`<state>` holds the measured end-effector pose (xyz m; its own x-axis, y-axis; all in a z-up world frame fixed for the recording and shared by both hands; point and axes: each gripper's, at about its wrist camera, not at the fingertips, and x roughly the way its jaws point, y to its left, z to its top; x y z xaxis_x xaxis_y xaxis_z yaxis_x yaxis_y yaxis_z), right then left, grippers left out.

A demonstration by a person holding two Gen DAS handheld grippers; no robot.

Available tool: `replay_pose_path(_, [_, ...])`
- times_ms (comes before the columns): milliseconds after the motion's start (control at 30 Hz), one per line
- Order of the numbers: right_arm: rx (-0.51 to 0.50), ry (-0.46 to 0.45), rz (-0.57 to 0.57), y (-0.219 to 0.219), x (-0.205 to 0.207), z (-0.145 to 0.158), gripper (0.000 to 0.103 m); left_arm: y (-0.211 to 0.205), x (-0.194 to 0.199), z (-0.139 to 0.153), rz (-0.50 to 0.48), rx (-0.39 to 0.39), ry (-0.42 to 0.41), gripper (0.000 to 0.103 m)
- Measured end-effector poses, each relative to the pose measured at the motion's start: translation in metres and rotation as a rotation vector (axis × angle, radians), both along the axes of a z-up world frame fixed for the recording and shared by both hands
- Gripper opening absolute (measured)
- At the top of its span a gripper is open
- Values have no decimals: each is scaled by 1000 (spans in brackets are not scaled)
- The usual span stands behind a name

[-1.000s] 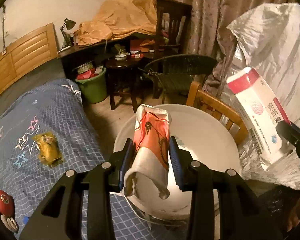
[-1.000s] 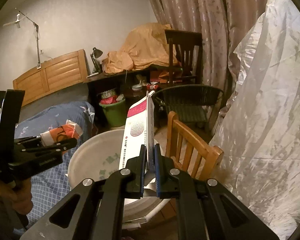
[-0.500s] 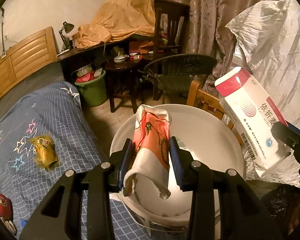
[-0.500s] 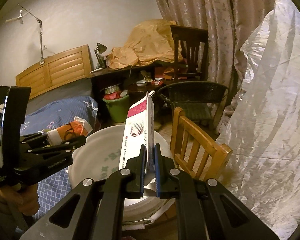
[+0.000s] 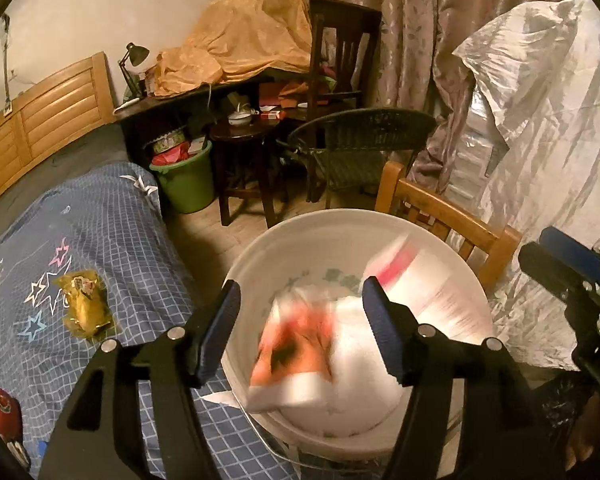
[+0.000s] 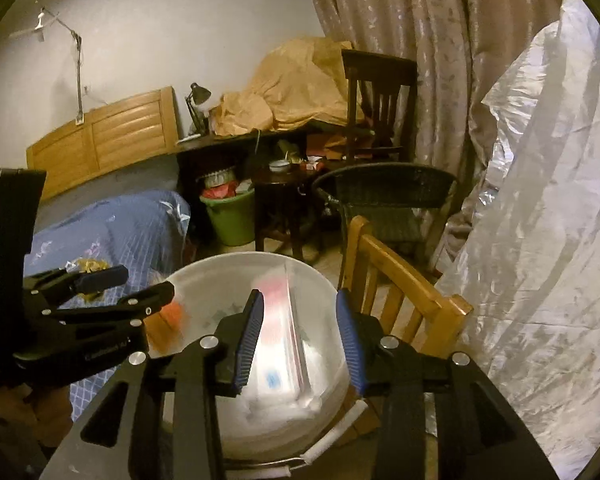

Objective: Collect trash
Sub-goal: 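Open both tools to drop the cup and box into the bucket, then move both open tools back toward the trash on the bed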

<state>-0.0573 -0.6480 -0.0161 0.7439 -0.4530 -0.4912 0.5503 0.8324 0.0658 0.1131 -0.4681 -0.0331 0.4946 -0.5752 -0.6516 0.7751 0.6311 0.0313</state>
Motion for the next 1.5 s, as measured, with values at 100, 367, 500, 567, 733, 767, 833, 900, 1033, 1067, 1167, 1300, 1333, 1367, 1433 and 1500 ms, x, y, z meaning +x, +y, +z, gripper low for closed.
replay_pose_path(100, [3,-1,-4,0,-2,0,39,0,-1,-1,-1,0,0,63])
replay_pose_path(367, [-1,-15,-15,-1,-10,4,39,1,-1,-1,2,0,-9,63])
replay_pose_path(500, [-9,-21,-20,2,-11,4,39,3,-2,-1,12,1,-19,63])
replay_pose_path(567, [-14,-26,-25,4,-12,5,39,6,-1,-1,25,2,-23,63])
replay_pose_path(733, [-64,-102,-56,21,-27,5,40,42,-2,8,121,-41,-67,74])
replay_pose_path(767, [-70,-120,-60,25,-30,4,41,51,-3,10,140,-52,-75,75])
replay_pose_path(833, [-88,-167,-71,39,-36,0,44,80,-6,16,189,-82,-100,79])
replay_pose_path(900, [-104,-211,-63,55,-40,-4,48,106,-10,21,221,-97,-126,83])
replay_pose_path(1033, [-109,-238,-6,92,-36,-14,60,164,-15,31,287,-129,-156,87])
replay_pose_path(1067, [-105,-233,14,99,-33,-16,61,182,-15,34,313,-139,-161,88])
replay_pose_path(1167, [-82,-200,96,128,-18,-24,66,237,-16,37,397,-166,-164,89])
replay_pose_path(1300, [-61,-171,200,168,-1,-30,71,303,-17,35,524,-183,-166,89])
replay_pose_path(1333, [-58,-164,229,178,4,-30,74,316,-18,32,550,-183,-168,90])
replay_pose_path(1367, [-55,-158,255,188,9,-31,76,335,-18,30,589,-182,-168,90])
replay_pose_path(1433, [-49,-136,321,214,21,-33,78,369,-17,22,663,-182,-153,91])
replay_pose_path(1500, [-46,-114,382,240,34,-34,79,408,-12,11,762,-178,-114,91])
